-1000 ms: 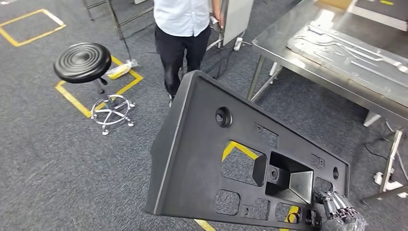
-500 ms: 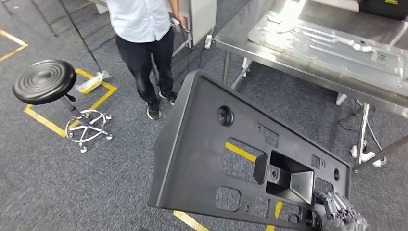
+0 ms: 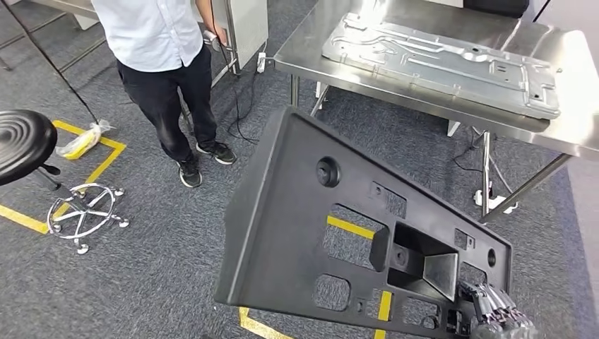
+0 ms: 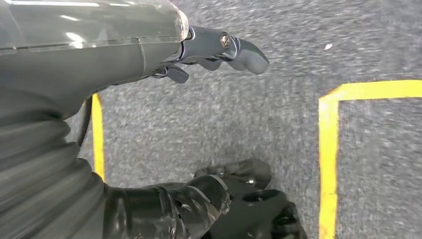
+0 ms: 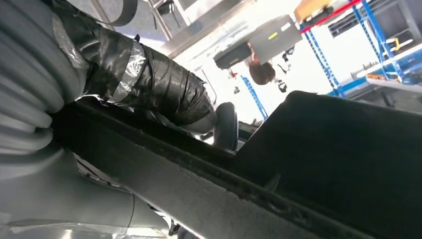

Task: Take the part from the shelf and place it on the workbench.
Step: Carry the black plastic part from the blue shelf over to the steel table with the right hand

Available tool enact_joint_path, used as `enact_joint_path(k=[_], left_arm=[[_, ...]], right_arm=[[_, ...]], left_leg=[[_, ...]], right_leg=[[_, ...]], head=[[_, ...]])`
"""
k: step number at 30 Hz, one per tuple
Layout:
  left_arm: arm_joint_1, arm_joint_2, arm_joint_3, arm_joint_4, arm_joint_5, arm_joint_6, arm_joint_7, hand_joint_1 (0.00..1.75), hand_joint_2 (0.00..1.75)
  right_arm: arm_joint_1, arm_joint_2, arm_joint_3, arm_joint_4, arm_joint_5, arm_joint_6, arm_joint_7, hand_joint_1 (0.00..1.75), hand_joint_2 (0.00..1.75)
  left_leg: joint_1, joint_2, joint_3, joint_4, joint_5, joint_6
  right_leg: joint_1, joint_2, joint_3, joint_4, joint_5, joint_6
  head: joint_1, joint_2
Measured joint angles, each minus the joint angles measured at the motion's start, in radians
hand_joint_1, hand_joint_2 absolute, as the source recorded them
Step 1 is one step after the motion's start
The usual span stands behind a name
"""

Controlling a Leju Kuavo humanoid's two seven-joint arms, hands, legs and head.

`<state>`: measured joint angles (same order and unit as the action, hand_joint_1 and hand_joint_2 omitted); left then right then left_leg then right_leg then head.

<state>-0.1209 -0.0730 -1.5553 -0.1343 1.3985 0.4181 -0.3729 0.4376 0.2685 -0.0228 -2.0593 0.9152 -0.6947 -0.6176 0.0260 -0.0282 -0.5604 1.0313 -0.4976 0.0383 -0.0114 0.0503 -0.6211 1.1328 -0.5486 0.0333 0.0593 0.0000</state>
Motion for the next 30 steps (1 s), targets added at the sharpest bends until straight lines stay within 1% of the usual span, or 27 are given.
enact_joint_path(k=[1,2,3,4,5,6,7,8,9,11,13,14,15,17,18,19,20,21,22,23,24,25,26,29,30], left_arm=[[0.002,0.0,0.0,0.0,0.0,-0.002,-0.001,0.0,1.75],[0.003,0.0,0.0,0.0,0.0,-0.004,-0.002,0.0,1.75],[0.005,0.001,0.0,0.0,0.0,-0.008,-0.004,0.0,1.75],[0.005,0.001,0.0,0.0,0.0,-0.011,-0.006,0.0,1.75],[0.005,0.001,0.0,0.0,0.0,-0.014,-0.009,0.0,1.75],[0.004,0.001,0.0,0.0,0.0,-0.016,-0.012,0.0,1.75],[0.003,0.001,0.0,0.0,-0.001,-0.017,-0.015,0.0,1.75],[0.002,0.001,0.0,0.0,-0.001,-0.018,-0.016,0.0,1.75],[0.001,0.0,0.0,0.0,-0.001,-0.019,-0.017,0.0,1.75],[0.0,0.0,0.0,0.0,-0.001,-0.02,-0.017,0.0,1.75],[-0.001,0.0,0.0,0.0,-0.001,-0.021,-0.018,0.0,1.75],[-0.001,0.001,0.0,0.0,0.0,-0.021,-0.018,0.0,1.75],[-0.001,0.001,0.0,0.0,0.0,-0.021,-0.018,0.0,1.75],[0.0,0.002,0.0,0.0,0.002,-0.021,-0.017,0.0,1.75],[0.001,0.002,0.0,0.0,0.002,-0.021,-0.017,0.0,1.75],[0.003,0.002,0.0,0.0,0.002,-0.021,-0.017,0.0,1.75],[0.004,0.002,0.0,0.0,0.002,-0.021,-0.017,0.0,1.75],[0.004,0.002,0.0,0.0,0.002,-0.021,-0.016,0.0,1.75],[0.004,0.002,0.0,0.0,0.002,-0.021,-0.016,0.0,1.75],[0.004,0.002,0.0,0.0,0.002,-0.021,-0.016,0.0,1.75],[0.002,0.002,0.0,0.0,0.002,-0.021,-0.016,0.0,1.75],[0.001,0.003,0.0,0.0,0.002,-0.021,-0.016,0.0,1.75],[0.001,0.003,0.0,0.0,0.002,-0.021,-0.016,0.0,1.75],[0.001,0.003,0.0,0.0,0.001,-0.029,-0.016,0.0,1.75],[0.001,0.003,0.0,0.0,-0.001,-0.032,-0.017,0.0,1.75]], right_arm=[[-0.002,-0.001,0.001,0.001,0.0,0.0,0.001,1.75,1.75],[-0.002,-0.002,0.002,0.002,0.001,0.0,0.004,1.75,1.75],[-0.002,-0.004,0.003,0.004,0.004,0.0,0.007,1.75,1.75],[-0.002,-0.006,0.004,0.006,0.008,0.0,0.011,1.75,1.75],[-0.002,-0.009,0.006,0.008,0.013,0.0,0.015,1.75,1.75],[-0.002,-0.012,0.008,0.009,0.019,0.0,0.019,1.75,1.75],[-0.003,-0.015,0.01,0.009,0.024,0.0,0.024,1.75,1.75],[-0.004,-0.018,0.014,0.01,0.029,0.0,0.028,1.75,1.75],[-0.005,-0.021,0.017,0.01,0.032,0.0,0.031,1.75,1.75],[-0.006,-0.026,0.023,0.012,0.033,0.0,0.036,1.75,1.75],[-0.007,-0.029,0.027,0.012,0.031,0.0,0.036,1.75,1.75],[-0.008,-0.029,0.029,0.012,0.03,0.0,0.036,1.75,1.75],[-0.009,-0.03,0.031,0.012,0.029,0.0,0.035,1.75,1.75],[-0.01,-0.03,0.033,0.012,0.026,0.0,0.034,1.75,1.75],[-0.01,-0.03,0.033,0.012,0.024,0.0,0.034,1.75,1.75],[-0.01,-0.031,0.033,0.012,0.022,0.0,0.034,1.75,1.75],[-0.01,-0.031,0.033,0.013,0.021,0.0,0.034,1.75,1.75],[-0.01,-0.031,0.034,0.013,0.021,0.0,0.034,1.75,1.75],[-0.01,-0.031,0.035,0.013,0.02,0.0,0.034,1.75,1.75],[-0.01,-0.031,0.035,0.013,0.02,0.0,0.034,1.75,1.75],[-0.01,-0.031,0.036,0.013,0.02,0.0,0.034,1.75,1.75],[-0.01,-0.031,0.036,0.013,0.019,0.0,0.034,1.75,1.75],[-0.01,-0.032,0.037,0.013,0.019,0.0,0.034,1.75,1.75],[-0.01,-0.033,0.038,0.013,0.019,0.0,0.035,1.75,1.75],[-0.011,-0.035,0.038,0.013,0.018,0.0,0.035,1.75,1.75]], left_leg=[[-0.001,0.009,0.001,-0.001,-0.001,0.003],[-0.002,0.019,0.002,-0.002,-0.003,0.003],[-0.003,0.027,0.002,-0.002,-0.004,0.003],[-0.003,0.033,0.004,-0.002,-0.006,0.003],[-0.003,0.038,0.006,-0.002,-0.008,0.001],[-0.003,0.04,0.01,-0.002,-0.01,-0.001],[-0.004,0.042,0.014,-0.002,-0.012,-0.003],[-0.006,0.042,0.016,-0.002,-0.015,-0.007],[-0.007,0.042,0.018,-0.002,-0.016,-0.011],[-0.007,0.043,0.02,-0.006,-0.018,-0.022],[-0.006,0.042,0.021,0.001,-0.026,-0.032],[-0.006,0.04,0.013,0.024,-0.042,-0.035],[-0.005,0.038,-0.007,0.068,-0.068,-0.038],[-0.005,0.037,-0.071,0.194,-0.127,-0.041],[-0.005,0.037,-0.101,0.249,-0.145,-0.043],[-0.005,0.037,-0.118,0.274,-0.143,-0.045],[-0.005,0.037,-0.116,0.262,-0.122,-0.046],[-0.005,0.037,-0.099,0.218,-0.087,-0.045],[-0.004,0.036,-0.07,0.151,-0.048,-0.043],[-0.006,0.035,-0.043,0.09,-0.023,-0.041],[-0.007,0.033,-0.023,0.047,-0.009,-0.036],[-0.009,0.032,-0.014,0.024,-0.006,-0.031],[-0.012,0.031,-0.013,0.02,-0.01,-0.026],[-0.009,0.032,-0.009,0.009,-0.003,-0.009],[-0.007,0.033,-0.006,0.005,0.0,-0.004]], right_leg=[[-0.001,-0.023,-0.032,0.06,-0.029,0.004],[-0.002,-0.035,-0.064,0.12,-0.053,0.008],[-0.003,-0.04,-0.085,0.156,-0.059,0.01],[-0.004,-0.043,-0.091,0.161,-0.049,0.01],[-0.004,-0.044,-0.074,0.125,-0.019,0.008],[-0.003,-0.046,-0.042,0.061,0.019,0.003],[0.0,-0.048,-0.007,-0.006,0.046,-0.003],[0.004,-0.05,0.021,-0.061,0.066,-0.009],[0.008,-0.052,0.036,-0.092,0.071,-0.015],[0.013,-0.052,0.039,-0.103,0.068,-0.022],[0.007,-0.051,0.047,-0.115,0.071,-0.033],[0.005,-0.051,0.052,-0.121,0.073,-0.039],[0.002,-0.051,0.057,-0.126,0.074,-0.045],[0.005,-0.051,0.059,-0.127,0.071,-0.053],[0.006,-0.049,0.06,-0.125,0.07,-0.055],[0.006,-0.047,0.06,-0.123,0.068,-0.055],[0.006,-0.043,0.061,-0.12,0.065,-0.055],[0.006,-0.04,0.062,-0.116,0.062,-0.053],[0.006,-0.036,0.063,-0.11,0.057,-0.05],[0.007,-0.034,0.063,-0.103,0.051,-0.046],[0.009,-0.033,0.062,-0.097,0.046,-0.041],[0.01,-0.031,0.06,-0.093,0.044,-0.036],[0.011,-0.031,0.058,-0.092,0.043,-0.03],[0.007,-0.033,0.059,-0.089,0.038,-0.015],[0.006,-0.036,0.053,-0.073,0.026,-0.01]], head=[[0.001,0.0],[0.001,0.0],[0.001,0.0],[0.001,0.0],[0.001,0.0],[0.001,0.0],[0.001,0.0],[0.001,0.0],[0.001,0.0],[0.001,0.0],[0.001,0.0],[0.0,0.0],[-0.001,0.0],[-0.002,0.0],[-0.001,0.0],[-0.002,0.0],[-0.002,0.0],[-0.002,0.0],[-0.002,0.0],[-0.001,0.0],[-0.001,0.0],[-0.001,0.0],[-0.001,0.0],[0.0,0.0],[0.0,0.0]])
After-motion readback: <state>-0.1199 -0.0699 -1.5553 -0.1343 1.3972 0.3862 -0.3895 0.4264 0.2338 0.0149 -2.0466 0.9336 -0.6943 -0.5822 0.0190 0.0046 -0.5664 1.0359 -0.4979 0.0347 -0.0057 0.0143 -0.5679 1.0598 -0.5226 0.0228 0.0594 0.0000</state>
